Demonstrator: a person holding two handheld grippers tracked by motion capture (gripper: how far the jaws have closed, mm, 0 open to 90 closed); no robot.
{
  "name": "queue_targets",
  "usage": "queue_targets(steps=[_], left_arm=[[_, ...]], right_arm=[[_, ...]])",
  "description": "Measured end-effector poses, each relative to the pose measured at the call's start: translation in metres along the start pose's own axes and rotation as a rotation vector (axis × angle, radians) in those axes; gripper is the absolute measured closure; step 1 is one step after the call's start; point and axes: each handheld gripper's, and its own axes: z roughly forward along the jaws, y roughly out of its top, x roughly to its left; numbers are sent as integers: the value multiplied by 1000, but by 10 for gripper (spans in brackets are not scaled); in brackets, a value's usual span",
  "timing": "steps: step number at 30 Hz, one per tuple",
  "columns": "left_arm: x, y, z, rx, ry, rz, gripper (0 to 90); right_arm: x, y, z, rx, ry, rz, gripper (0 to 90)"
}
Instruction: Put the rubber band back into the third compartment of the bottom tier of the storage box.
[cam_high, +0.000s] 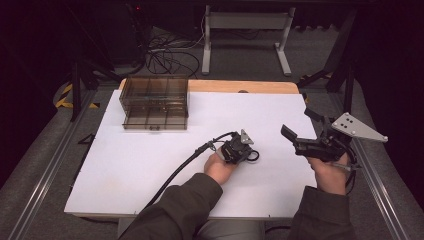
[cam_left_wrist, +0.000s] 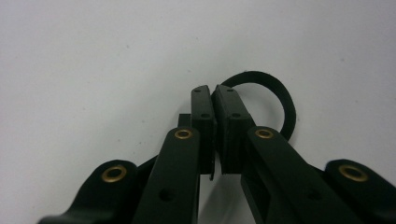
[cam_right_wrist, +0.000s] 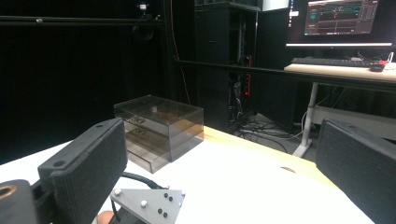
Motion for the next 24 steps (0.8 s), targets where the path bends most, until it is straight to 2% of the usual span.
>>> queue_targets(steps=[6, 11, 16, 24], left_arm=[[6, 2, -8, -32, 19, -6, 866], [9, 4, -18, -66, 38, 11, 865], [12, 3, -24, -76, 57, 16, 863], [23, -1, -35, -99, 83, -8, 863]], right_arm=[[-1, -1, 0, 1, -2, 2, 30], [-1, -1, 1, 4, -3, 2, 31], [0, -1, 2, 7, -2, 1, 31], [0, -1, 2, 7, -2, 2, 31]])
